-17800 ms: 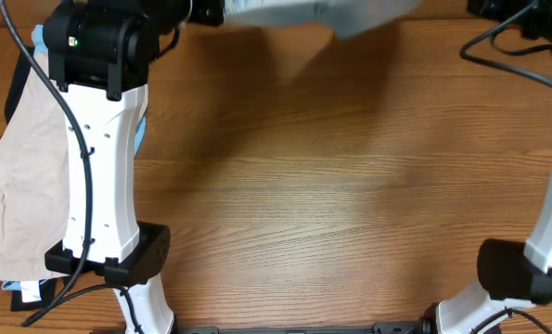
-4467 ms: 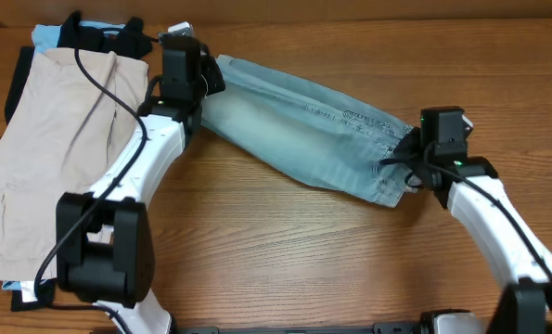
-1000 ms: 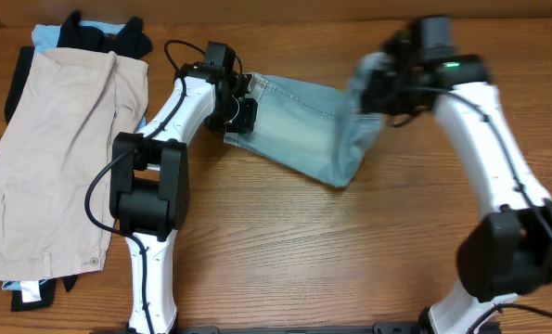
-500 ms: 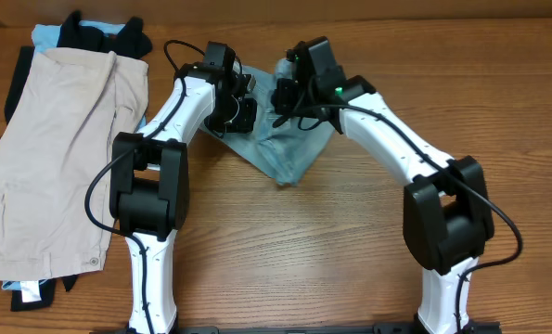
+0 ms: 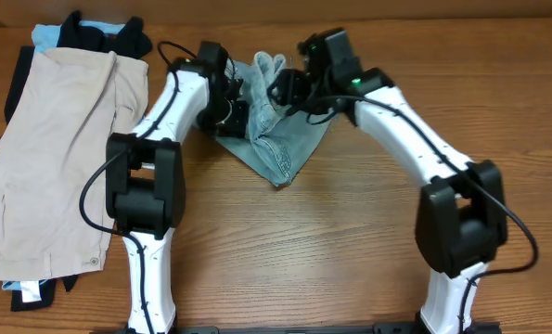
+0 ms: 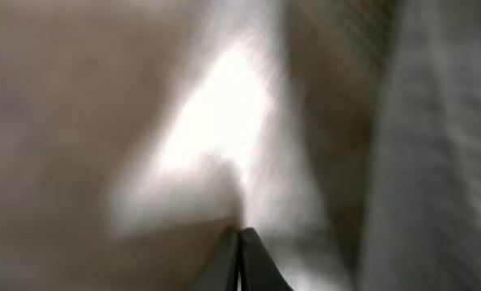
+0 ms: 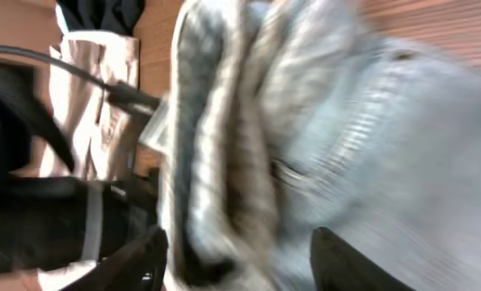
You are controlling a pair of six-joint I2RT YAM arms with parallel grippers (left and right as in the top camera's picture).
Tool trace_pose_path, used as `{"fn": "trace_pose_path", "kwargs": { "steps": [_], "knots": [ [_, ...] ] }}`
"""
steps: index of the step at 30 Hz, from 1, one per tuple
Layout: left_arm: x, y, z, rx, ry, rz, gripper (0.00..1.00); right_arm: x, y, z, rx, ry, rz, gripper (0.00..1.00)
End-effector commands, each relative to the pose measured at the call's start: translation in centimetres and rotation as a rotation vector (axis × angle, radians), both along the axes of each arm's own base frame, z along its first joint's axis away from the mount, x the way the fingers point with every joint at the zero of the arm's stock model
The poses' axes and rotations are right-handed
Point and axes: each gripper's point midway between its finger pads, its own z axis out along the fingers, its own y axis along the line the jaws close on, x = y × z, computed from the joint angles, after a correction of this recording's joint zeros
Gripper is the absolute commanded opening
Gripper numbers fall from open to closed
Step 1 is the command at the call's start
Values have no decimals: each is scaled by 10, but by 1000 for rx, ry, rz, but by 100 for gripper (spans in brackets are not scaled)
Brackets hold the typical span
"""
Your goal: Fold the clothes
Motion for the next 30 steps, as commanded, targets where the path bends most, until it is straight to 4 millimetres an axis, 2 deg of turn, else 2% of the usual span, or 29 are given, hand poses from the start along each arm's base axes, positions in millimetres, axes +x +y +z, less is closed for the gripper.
{"fn": "trace_pose_path", "kwargs": {
  "steps": [1,3,6,10,13,17,20,22,25,30],
  "knots": [
    [33,33,59,38,-115,42,4,4,-28,61,26,-103,-18,63],
    [39,50,94,61,-149,74,4,0,-40,56,9,-63,-35,64],
    [44,69,144,60,-218,113,4,-6,-46,38,-26,-8,-32,66],
    [48,89,197,55,-322,157,4,-17,-33,7,-48,63,-3,66],
    [50,96,219,51,-378,178,4,-29,-15,-24,-67,146,21,66],
    [50,98,224,50,-392,182,4,-50,20,-67,-94,229,81,66],
    [50,96,222,50,-385,177,4,-62,52,-87,-109,219,146,67],
    [50,94,222,50,-387,174,4,-65,65,-98,-151,188,159,69],
    [51,94,222,50,-389,174,4,-65,72,-114,-230,143,147,75],
    [50,102,220,92,-387,186,4,-68,72,-138,-261,178,128,77]
  ]
}}
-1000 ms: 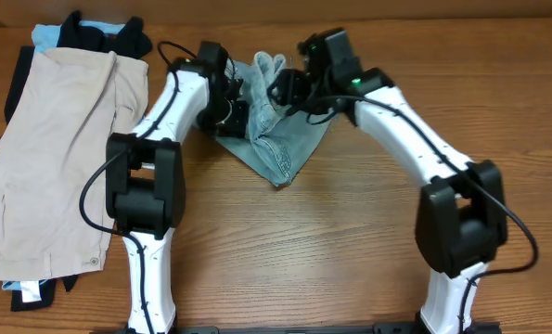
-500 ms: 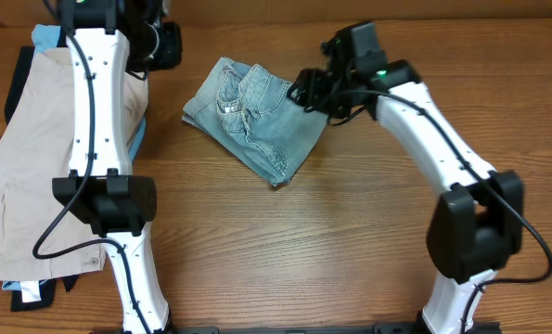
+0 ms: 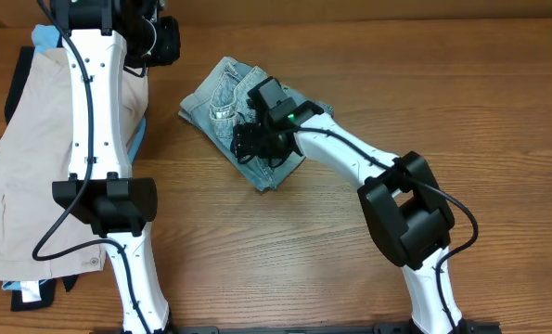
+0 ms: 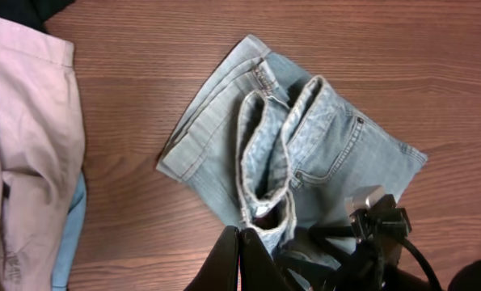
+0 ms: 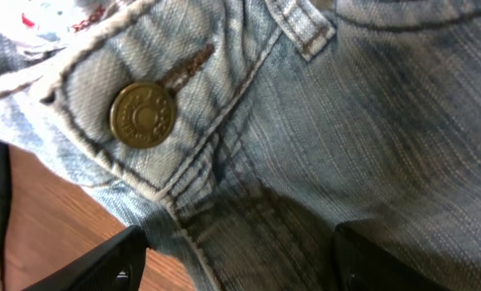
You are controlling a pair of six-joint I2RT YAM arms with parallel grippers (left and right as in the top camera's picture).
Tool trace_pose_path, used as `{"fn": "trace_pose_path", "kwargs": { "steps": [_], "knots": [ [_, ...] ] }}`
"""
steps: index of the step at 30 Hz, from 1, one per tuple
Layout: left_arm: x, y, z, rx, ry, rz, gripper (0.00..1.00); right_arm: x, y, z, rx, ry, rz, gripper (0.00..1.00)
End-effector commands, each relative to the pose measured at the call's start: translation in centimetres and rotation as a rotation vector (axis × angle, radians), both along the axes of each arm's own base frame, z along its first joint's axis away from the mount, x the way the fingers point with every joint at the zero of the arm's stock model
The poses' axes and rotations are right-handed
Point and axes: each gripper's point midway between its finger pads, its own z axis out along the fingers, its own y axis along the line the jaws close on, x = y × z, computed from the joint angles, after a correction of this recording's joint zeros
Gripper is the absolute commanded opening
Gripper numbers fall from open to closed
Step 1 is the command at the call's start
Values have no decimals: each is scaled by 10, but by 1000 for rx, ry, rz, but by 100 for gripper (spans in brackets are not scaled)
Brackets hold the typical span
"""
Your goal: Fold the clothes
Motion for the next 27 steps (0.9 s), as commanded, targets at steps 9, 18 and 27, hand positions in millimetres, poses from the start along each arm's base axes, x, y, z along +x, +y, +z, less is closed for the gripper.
{"fn": "trace_pose_path", "kwargs": {
  "steps": [9,18,27],
  "knots": [
    [-3,3,8,43,-21,-9,4,27,-91,-24,-139,176,-249,82],
    [-4,-1,8,38,-16,-9,4,45,-260,-29,-339,295,-529,87],
    [-4,-13,8,40,-20,-33,4,64,-379,-14,-152,314,-708,88]
  ]
}}
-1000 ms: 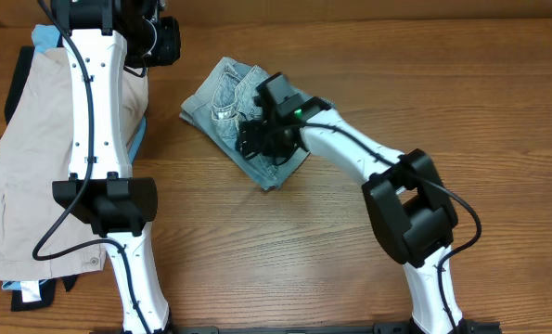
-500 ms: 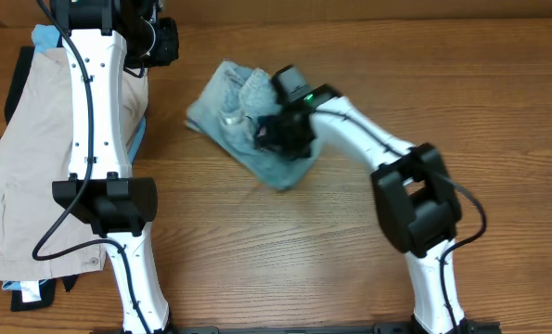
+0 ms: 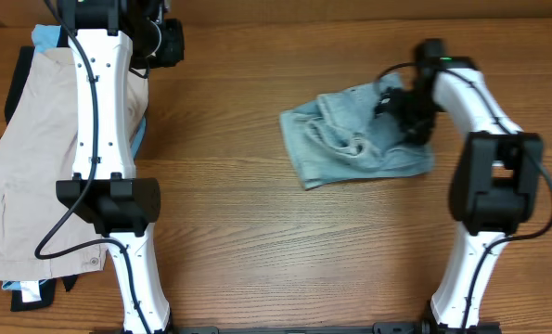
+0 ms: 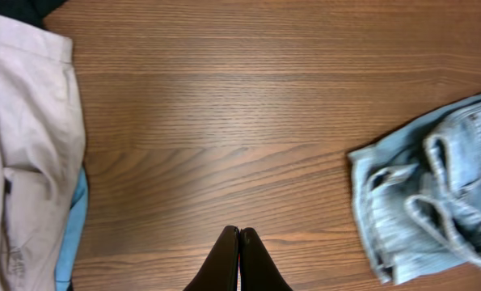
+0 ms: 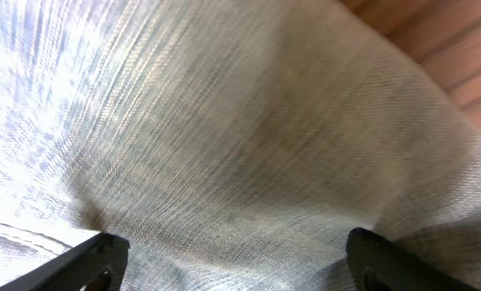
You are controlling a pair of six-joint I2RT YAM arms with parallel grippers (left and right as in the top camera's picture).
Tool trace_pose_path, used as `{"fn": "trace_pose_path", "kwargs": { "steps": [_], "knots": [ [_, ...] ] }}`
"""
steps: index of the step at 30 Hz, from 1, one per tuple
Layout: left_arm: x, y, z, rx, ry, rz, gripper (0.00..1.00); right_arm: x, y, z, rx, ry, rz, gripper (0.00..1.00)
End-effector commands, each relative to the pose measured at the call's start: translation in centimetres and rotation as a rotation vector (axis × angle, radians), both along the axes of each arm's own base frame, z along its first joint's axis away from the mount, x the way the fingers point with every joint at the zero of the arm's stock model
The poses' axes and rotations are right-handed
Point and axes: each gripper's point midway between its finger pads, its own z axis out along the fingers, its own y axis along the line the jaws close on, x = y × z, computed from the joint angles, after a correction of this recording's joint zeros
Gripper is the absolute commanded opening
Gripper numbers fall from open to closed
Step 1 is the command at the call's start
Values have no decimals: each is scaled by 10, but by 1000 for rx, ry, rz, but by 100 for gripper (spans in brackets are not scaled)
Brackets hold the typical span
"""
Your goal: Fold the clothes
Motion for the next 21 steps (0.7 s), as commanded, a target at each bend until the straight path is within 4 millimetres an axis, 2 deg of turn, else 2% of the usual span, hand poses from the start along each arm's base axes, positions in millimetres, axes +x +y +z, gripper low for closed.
{"fn": "trace_pose_path", "kwargs": {
  "steps": [1,4,6,9,11,14,17,21],
  "knots": [
    [-1,-5,11,9,-32,-22,4,6,-42,8,47,-34,-26,88],
    [0,-5,11,9,-37,-22,4,5,-56,40,65,-75,-29,81],
    [1,-5,12,9,-39,-21,4,2,-53,62,68,-107,7,77],
    [2,-5,12,8,-44,-21,4,-7,-32,94,58,-140,77,74],
    [2,-5,12,8,-46,-21,4,-12,-14,103,44,-138,138,69],
    [2,-6,12,7,-45,-22,4,-25,14,95,13,-80,212,53],
    [0,-6,11,8,-38,-22,4,-36,44,73,11,-36,279,40],
    [-3,-6,10,9,-24,-22,4,-52,68,40,15,10,302,36]
  ]
}}
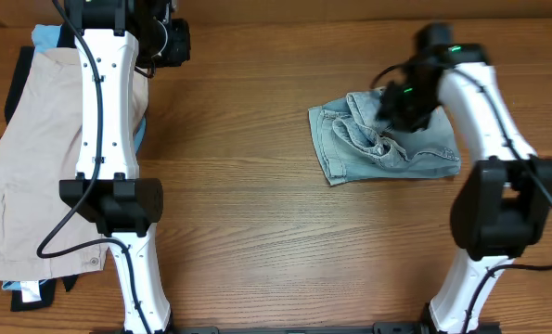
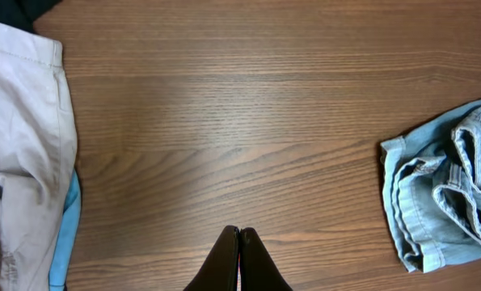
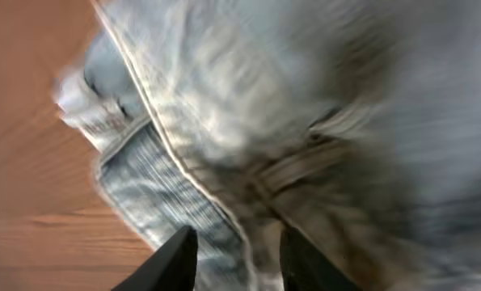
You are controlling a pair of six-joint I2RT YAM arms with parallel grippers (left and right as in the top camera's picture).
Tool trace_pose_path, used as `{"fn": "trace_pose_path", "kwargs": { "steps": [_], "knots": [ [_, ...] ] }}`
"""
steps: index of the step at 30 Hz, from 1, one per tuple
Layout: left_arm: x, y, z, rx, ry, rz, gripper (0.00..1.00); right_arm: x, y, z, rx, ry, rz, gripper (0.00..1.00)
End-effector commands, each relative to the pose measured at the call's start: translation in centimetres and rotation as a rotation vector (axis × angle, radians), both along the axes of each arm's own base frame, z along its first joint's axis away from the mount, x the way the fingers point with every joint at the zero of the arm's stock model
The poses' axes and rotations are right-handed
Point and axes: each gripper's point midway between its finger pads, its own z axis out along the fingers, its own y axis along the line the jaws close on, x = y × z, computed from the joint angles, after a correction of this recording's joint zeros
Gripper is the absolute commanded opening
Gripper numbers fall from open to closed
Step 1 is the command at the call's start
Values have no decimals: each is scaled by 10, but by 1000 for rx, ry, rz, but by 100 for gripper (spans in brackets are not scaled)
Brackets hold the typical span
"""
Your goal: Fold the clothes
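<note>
A pair of light blue denim shorts lies loosely folded and rumpled, right of the table's middle. My right gripper hovers over the shorts' far part. In the right wrist view it is open, with blurred denim just below the fingers and nothing clamped. My left gripper is high at the back left, far from the shorts. It is shut and empty over bare wood, with the shorts at the right edge of its view.
A pile of clothes covers the table's left side: beige trousers on top, black and light blue pieces underneath. The beige cloth also shows in the left wrist view. Bare wooden table lies between the pile and the shorts.
The shorts lie a little further right and more compact. My right gripper, which was pressed close to the cloth at its far right, is now over the shorts' far part. The left arm has barely moved.
First both grippers were at the bunched shorts near the back centre-left. Then the left arm stood withdrawn at the back left, shut, while the right gripper rested on the folded shorts. Later the shorts lay right of centre, and now further right still.
</note>
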Motion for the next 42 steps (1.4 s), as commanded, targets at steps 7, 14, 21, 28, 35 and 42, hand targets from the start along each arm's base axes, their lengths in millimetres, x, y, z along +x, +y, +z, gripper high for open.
{"fn": "trace_pose_path", "kwargs": {
  "steps": [7,14,21,28,35,42],
  "knots": [
    [-5,1,9,8,-13,-10,4,-50,17,-37,32,162,37,17],
    [-5,1,9,8,-13,-10,4,-98,58,-10,66,250,217,21],
    [-7,1,8,9,-1,-10,5,-110,45,-24,-207,279,163,56],
    [-9,1,7,9,8,-10,4,-126,23,-73,-239,313,36,65],
    [-8,1,8,9,0,-10,4,-120,-15,-115,-209,256,-123,65],
    [-2,1,10,12,-25,-8,4,-41,-57,-124,-179,-66,-278,65]
  ]
}}
